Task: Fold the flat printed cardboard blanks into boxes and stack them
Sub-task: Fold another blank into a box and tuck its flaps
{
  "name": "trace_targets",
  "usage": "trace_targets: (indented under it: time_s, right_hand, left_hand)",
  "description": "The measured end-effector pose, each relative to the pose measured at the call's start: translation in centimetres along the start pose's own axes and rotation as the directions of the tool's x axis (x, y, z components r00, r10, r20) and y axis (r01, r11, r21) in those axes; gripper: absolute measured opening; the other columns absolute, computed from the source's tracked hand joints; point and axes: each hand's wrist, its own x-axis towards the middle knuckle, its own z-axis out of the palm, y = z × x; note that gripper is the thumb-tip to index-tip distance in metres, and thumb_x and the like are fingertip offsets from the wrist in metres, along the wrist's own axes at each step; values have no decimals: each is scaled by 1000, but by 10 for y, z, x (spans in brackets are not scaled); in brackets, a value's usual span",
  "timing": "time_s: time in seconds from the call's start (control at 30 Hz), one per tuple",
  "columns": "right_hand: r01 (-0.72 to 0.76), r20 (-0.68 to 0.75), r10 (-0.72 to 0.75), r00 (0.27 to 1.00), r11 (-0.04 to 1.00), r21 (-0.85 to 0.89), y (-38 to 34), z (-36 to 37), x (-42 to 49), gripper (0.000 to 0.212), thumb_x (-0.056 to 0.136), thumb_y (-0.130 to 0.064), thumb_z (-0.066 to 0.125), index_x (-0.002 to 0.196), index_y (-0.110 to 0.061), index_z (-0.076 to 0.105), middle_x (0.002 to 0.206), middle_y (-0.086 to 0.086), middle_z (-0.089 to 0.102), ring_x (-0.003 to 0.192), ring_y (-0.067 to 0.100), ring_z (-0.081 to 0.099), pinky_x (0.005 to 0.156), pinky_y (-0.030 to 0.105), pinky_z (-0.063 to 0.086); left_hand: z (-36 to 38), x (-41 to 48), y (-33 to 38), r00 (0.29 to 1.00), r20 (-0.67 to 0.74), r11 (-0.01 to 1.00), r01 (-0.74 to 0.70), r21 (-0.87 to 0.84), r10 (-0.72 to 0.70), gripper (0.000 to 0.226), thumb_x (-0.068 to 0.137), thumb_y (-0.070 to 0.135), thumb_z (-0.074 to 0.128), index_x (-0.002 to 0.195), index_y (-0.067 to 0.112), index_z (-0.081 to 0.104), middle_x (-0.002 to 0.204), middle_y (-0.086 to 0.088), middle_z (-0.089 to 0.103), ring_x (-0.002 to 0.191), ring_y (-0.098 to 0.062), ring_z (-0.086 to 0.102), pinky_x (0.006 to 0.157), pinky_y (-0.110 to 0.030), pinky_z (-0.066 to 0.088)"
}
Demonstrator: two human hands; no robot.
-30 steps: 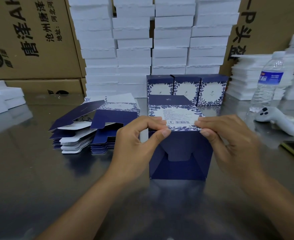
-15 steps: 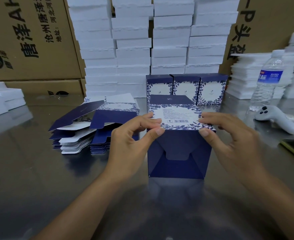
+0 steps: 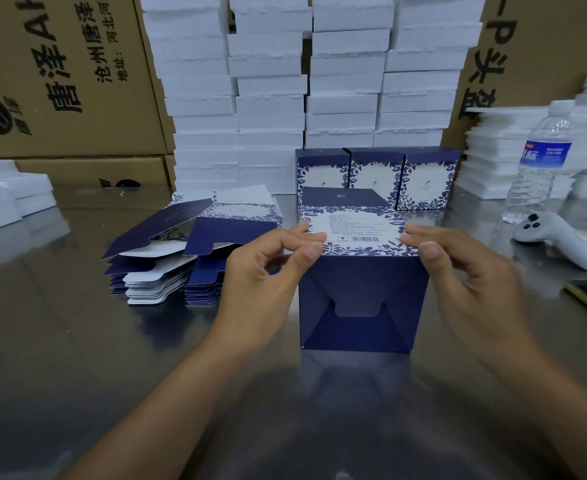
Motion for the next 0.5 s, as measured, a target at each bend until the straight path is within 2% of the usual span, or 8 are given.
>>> trace_targets:
  time_s: [0.17,0.27,0.4,0.43,0.5]
  right_hand:
    - [-24,0,24,1000,999,28,0,1,-1,19,93,-39,45,97,-35,62,106,-16,64,102,3,59,87,13,43]
    - [-38,7,38,999,999,39,0,3,-1,19,91,-41,42,96,-39,60,106,-19,63,104,1,58,89,16,43]
    - [-19,42,17,999,999,30,0,3,-3,16,89,-42,47,101,-39,57,112,-18,60,111,7,55,96,30,42]
    - [-11,73,11,997,1000,-2,1,3,-4,19,86,-45,53,104,-39,55,117,-16,58,116,8,52,100,31,40]
    - [-28,156,37,987,998,-61,1,4,-7,39,77,-57,64,110,-42,49,133,-16,46,129,4,39,107,18,29]
  left_hand:
    - [-2,1,7,999,17,996,32,-84,-31,16,73,34,60,70,20,67,86,15,74,112,-1,60,90,-10,44]
    - [-2,2,6,999,22,996,48,-78,-46,19,72,34,60,71,15,66,86,15,74,112,0,59,92,-11,44]
    - [-3,0,0,999,-3,999,32,-34,-32,24,76,36,61,79,13,66,96,18,73,111,4,59,89,-10,44]
    - [-2,-1,-3,999,-8,999,32,-25,-32,21,79,37,62,85,17,67,102,19,71,112,5,57,89,-9,43]
    - [-3,-2,-11,998,11,998,58,21,-58,24,84,43,62,105,33,61,120,25,61,119,8,50,95,-11,41]
